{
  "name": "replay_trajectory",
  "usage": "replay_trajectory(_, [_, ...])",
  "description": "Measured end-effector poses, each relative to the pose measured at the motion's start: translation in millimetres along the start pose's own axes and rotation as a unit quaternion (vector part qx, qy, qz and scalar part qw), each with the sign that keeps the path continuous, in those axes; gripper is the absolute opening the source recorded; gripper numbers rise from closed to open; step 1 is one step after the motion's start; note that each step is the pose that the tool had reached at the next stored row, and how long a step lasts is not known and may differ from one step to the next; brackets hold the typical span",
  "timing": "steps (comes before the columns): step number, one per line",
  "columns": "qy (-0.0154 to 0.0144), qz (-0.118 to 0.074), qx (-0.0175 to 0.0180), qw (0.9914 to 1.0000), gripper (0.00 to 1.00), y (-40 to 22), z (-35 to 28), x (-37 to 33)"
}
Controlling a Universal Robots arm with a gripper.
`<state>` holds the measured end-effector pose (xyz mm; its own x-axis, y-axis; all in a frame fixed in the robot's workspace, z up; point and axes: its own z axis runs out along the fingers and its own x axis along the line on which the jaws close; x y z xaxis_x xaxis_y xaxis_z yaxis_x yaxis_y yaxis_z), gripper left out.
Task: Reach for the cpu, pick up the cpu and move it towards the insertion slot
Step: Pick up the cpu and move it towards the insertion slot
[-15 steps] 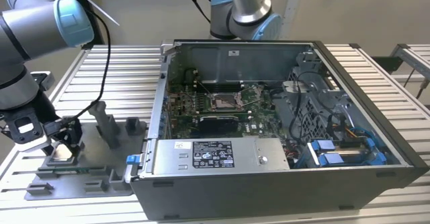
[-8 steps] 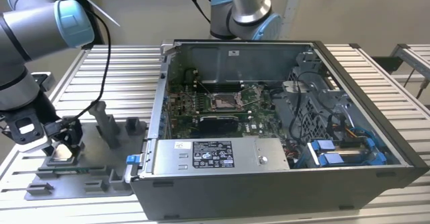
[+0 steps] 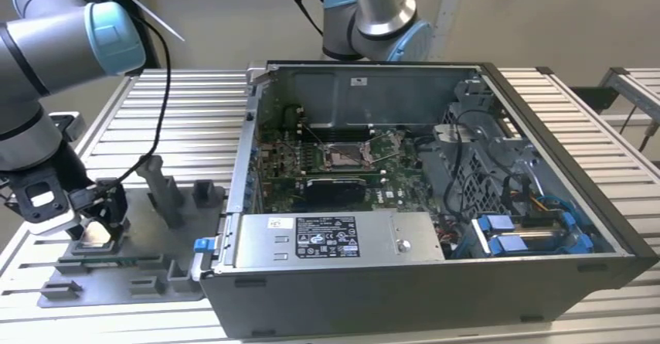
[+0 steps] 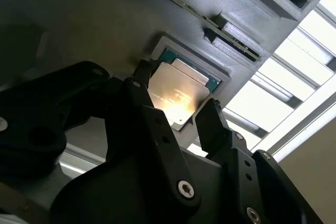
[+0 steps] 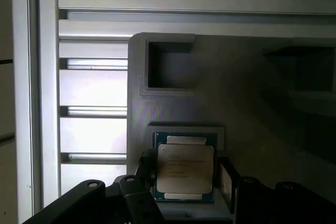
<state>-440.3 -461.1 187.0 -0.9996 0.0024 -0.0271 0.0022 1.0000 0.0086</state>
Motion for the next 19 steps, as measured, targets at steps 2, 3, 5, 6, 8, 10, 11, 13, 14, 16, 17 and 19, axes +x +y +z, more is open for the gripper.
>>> replay_trajectory(2, [0.0000,0.000,0.0000,1.00000,1.00,0.0,0.1,0.0])
replay_trajectory(3, [0.0000,0.000,0.0000,1.00000,1.00,0.0,0.1,0.0])
replay_trajectory(5, [-0.0001,0.000,0.0000,1.00000,1.00,0.0,0.1,0.0])
replay_trajectory(6, [-0.0001,0.000,0.0000,1.00000,0.00,0.0,0.1,0.0])
replay_trajectory(8, [0.0000,0.000,0.0000,1.00000,0.00,0.0,0.1,0.0])
replay_trajectory(10, [0.0000,0.000,0.0000,1.00000,0.00,0.0,0.1,0.0])
replay_trajectory(11, [0.0000,0.000,0.0000,1.00000,0.00,0.0,0.1,0.0])
replay_trajectory(13, [-0.0001,0.000,0.0000,1.00000,0.00,0.0,0.2,0.0])
replay_trajectory(14, [-0.0001,0.000,-0.0001,1.00000,0.00,0.0,0.0,0.0])
replay_trajectory(16, [-0.0001,0.000,-0.0002,1.00000,0.00,0.1,-1.7,-0.1])
replay_trajectory(17, [0.0001,0.000,-0.0001,1.00000,0.00,0.1,-3.3,-0.1])
replay_trajectory(19, [0.0001,0.000,-0.0001,1.00000,0.00,0.1,-6.4,-0.2])
